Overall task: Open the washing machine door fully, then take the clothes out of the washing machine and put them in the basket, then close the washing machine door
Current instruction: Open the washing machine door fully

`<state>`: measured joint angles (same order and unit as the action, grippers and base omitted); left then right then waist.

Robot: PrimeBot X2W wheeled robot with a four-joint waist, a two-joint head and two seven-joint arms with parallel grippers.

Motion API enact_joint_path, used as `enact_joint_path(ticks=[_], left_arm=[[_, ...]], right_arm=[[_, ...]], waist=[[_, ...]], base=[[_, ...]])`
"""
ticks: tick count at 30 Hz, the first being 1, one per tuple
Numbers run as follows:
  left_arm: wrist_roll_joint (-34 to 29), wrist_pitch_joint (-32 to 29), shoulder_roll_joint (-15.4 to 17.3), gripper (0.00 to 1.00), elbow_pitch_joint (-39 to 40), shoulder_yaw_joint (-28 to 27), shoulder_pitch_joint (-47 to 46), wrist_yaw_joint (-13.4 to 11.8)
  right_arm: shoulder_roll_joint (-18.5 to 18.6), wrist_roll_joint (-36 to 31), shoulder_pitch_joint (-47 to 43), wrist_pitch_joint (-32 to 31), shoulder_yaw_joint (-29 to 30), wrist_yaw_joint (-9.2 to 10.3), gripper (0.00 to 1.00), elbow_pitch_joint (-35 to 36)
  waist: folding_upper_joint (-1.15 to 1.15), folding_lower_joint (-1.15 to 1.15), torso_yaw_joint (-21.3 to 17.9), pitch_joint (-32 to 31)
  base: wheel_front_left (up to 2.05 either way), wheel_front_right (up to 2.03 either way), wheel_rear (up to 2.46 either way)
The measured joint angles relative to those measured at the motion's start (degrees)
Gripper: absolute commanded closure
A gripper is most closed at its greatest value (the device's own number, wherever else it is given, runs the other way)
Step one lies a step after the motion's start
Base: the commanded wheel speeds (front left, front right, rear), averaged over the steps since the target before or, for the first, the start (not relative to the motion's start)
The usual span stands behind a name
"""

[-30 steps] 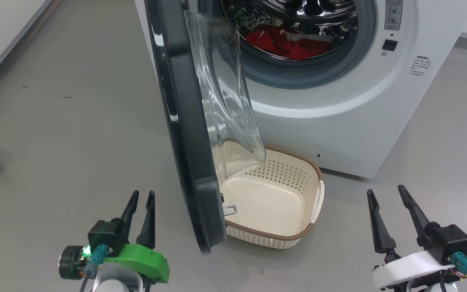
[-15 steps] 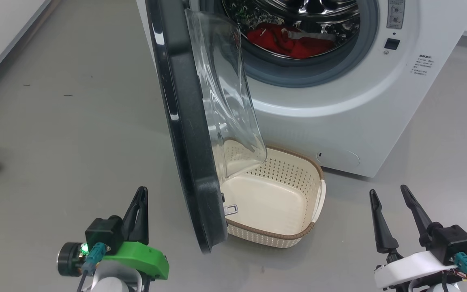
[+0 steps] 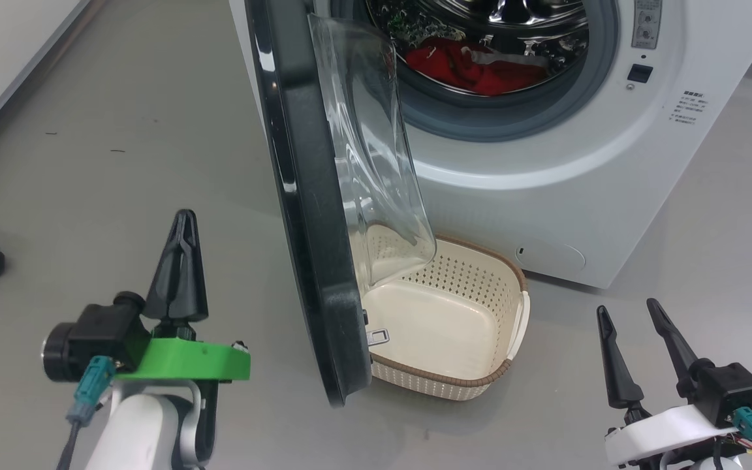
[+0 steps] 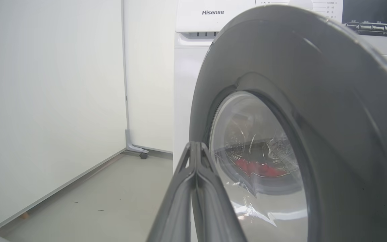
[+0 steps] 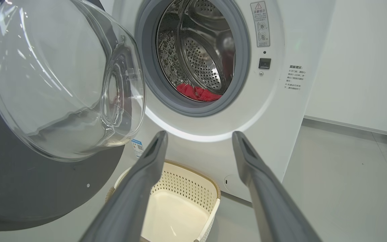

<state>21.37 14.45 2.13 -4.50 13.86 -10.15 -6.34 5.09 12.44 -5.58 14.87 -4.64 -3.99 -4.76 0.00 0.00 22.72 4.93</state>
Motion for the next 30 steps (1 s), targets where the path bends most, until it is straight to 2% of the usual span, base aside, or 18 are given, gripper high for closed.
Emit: enact_joint_path(ticks=[9, 12, 15, 22, 30], left_arm=[[-2.9, 0.3, 0.0, 1.00, 15.9, -0.6, -3.6, 0.0], [-3.1, 0.3, 0.0, 1.00, 21.6, 0.6, -4.8, 0.2], [-3.2, 0.3, 0.0, 1.00, 25.3, 3.3, -5.2, 1.4], [-2.1, 0.3, 0.1, 1.00, 28.8, 11.5, -3.5, 4.4], [-1.1, -1.0, 0.4, 1.00, 26.6, 20.3, 0.9, 8.9]], right_arm=[[-0.5, -0.9, -0.6, 0.0, 0.4, -0.62, 0.00, -0.2], [-0.6, -1.1, -0.7, 0.0, 0.4, -0.65, 0.00, -0.2], [-0.7, -1.2, -0.7, 0.0, 0.5, -0.70, 0.00, -0.2], [-1.1, -1.6, -0.7, 0.0, 0.4, -1.24, 0.00, -0.4], [-1.3, -2.1, -0.7, 0.0, 0.3, -1.49, 0.00, -0.6]], waist=[[0.00, 0.00, 0.4, -0.4], [0.00, 0.00, 0.4, -0.5], [0.00, 0.00, 0.4, -0.6], [0.00, 0.00, 0.1, -0.6], [0.00, 0.00, -0.3, -0.4]], base=[[0.00, 0.00, 0.00], [0.00, 0.00, 0.00], [0.00, 0.00, 0.00], [0.00, 0.00, 0.00], [0.00, 0.00, 0.00]])
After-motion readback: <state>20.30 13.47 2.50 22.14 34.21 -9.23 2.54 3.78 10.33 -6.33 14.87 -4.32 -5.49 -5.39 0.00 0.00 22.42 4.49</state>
